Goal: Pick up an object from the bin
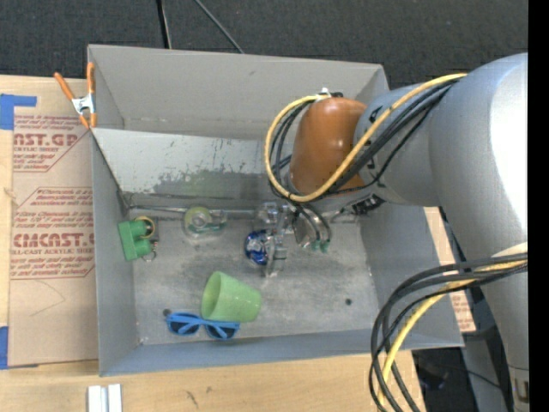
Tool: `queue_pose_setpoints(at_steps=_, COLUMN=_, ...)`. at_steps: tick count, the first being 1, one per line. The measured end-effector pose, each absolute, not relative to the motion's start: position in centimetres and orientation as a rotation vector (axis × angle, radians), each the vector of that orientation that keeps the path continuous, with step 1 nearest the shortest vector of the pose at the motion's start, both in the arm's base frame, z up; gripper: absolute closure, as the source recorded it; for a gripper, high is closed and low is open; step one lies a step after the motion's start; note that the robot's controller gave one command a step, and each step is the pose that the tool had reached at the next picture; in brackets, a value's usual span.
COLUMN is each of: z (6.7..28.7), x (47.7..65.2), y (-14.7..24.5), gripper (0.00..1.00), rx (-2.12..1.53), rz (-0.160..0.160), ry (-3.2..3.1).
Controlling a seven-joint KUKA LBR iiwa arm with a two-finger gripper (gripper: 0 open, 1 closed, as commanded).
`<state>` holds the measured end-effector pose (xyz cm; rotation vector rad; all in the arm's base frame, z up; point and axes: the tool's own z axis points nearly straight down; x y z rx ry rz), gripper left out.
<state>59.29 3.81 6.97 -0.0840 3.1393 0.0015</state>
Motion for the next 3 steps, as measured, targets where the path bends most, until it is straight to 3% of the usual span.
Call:
queue_pose_setpoints(at_steps=1, z=20.1, x=55.4, y=3.3, gripper=1.00, rx=-0.116, rz=0.000, ry=3.131)
queue_pose_setpoints(at_steps=2, z=19.6, x=55.3, y=3.3, gripper=0.00, rx=-0.116, rz=0.000, ry=3.137)
queue_pose_setpoints(at_steps=3, z=6.5, x=52.5, y=-2.3, gripper=0.00, rx=-0.032, rz=0.000, ry=3.149)
